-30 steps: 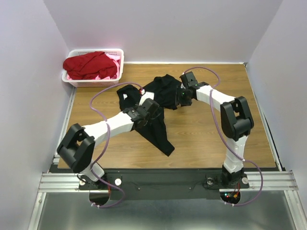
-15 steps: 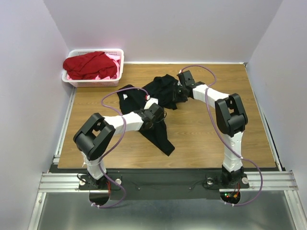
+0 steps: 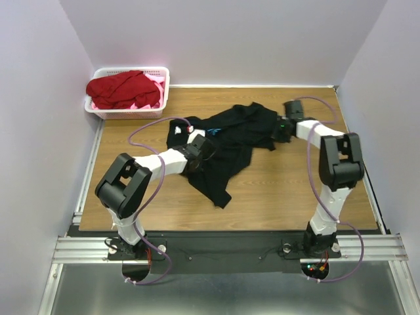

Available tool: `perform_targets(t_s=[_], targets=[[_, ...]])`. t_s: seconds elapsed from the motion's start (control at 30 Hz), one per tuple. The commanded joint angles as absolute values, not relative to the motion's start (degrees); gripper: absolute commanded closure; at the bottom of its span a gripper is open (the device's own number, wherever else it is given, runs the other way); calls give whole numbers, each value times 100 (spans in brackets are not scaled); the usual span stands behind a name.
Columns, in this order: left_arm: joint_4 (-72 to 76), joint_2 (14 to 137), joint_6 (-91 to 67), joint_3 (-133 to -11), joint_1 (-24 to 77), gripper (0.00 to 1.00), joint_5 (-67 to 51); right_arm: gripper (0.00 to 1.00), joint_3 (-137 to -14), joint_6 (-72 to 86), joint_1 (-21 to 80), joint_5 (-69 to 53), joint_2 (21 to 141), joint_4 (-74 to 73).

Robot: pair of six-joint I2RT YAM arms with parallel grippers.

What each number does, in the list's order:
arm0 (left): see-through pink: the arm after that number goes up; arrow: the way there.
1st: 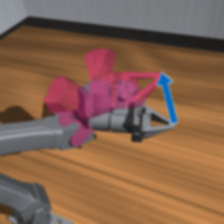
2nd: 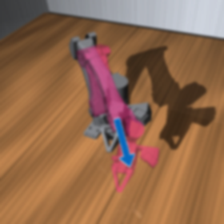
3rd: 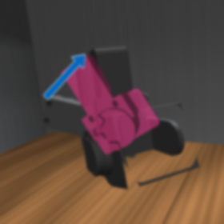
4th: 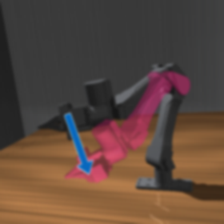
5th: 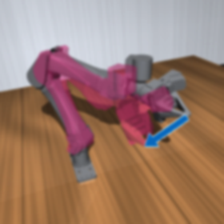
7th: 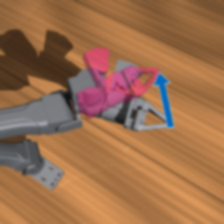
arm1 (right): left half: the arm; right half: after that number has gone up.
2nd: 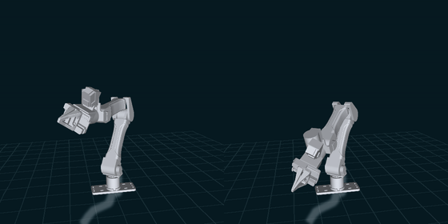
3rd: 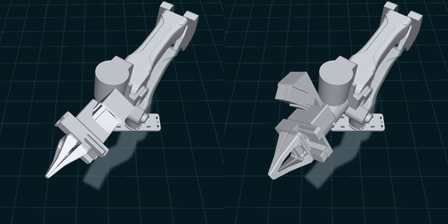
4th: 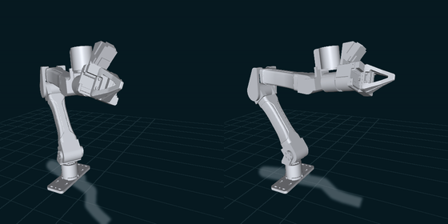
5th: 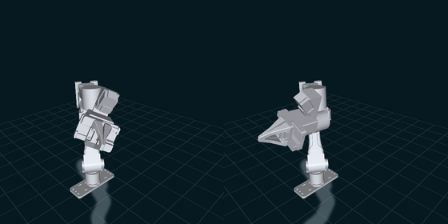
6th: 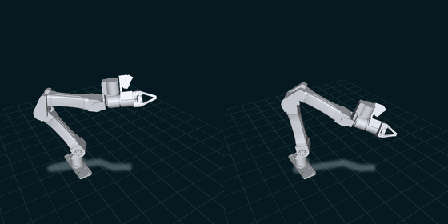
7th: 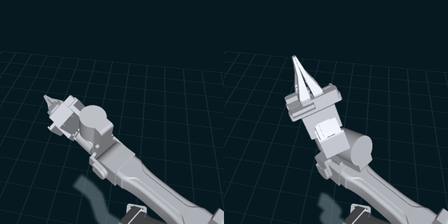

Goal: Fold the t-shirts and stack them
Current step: Flatten the tshirt out

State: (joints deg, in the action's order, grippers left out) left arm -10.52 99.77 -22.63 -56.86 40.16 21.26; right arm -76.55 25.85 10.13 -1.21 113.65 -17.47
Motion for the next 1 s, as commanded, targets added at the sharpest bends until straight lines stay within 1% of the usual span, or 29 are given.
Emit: perform_targets(t_s=[0.0,0.1,0.23,0.33,0.37,0.43,0.47,0.5,0.53,0.57,0.63,0.7,0.77,0.87,0.9,0.93,0.97], targets=[[-1854,9880,-1960,-5396,3578,68,1715,99,-7313,2786,29,360,10706,-1775],[-1951,9896,-1785,-5537,3420,68,1582,99,-7242,2760,-543,378,10346,-1802],[-2048,10063,-1503,-5783,3183,67,1608,98,-7496,2532,-685,720,10073,-1986],[-2135,10248,-1266,-6107,3041,66,1748,90,-7699,2479,-703,1045,9994,-2293],[-2118,10309,-1109,-6300,2998,63,1871,82,-7699,2461,-694,1124,9958,-2381],[-2013,10344,-933,-6485,2979,59,2021,76,-7630,2470,-694,1143,9783,-2434],[-1943,10362,-827,-6652,2979,55,2126,73,-7594,2478,-694,1073,9721,-2443],[-1847,10388,-748,-6749,2979,48,2179,66,-7550,2479,-694,811,9660,-2469],[-1811,10397,-617,-6846,2979,46,2214,63,-7454,2487,-694,669,9581,-2478],[-1706,10371,-563,-6986,2979,41,2267,58,-7375,2487,-694,381,9423,-2487],[-1644,10301,-562,-7092,2979,34,2285,53,-7243,2487,-677,81,9256,-2496],[-1679,10038,-693,-7154,2988,28,2163,52,-7058,2400,-616,-482,9080,-2514],[-1740,9784,-1043,-7015,3006,27,1961,53,-6883,2294,-545,-729,8992,-2592],[-1854,9291,-1492,-6655,3111,28,1654,53,-6619,2346,-414,-1203,8807,-2619],[-1889,9186,-1738,-6532,3164,32,1574,55,-6531,2373,-291,-1352,8772,-2610],[-1898,9011,-1862,-6400,3216,34,1486,56,-6417,2373,-168,-1667,8737,-2610],[-1898,8930,-1968,-6137,3339,39,1346,57,-6399,2321,198,-1827,8736,-2628]])
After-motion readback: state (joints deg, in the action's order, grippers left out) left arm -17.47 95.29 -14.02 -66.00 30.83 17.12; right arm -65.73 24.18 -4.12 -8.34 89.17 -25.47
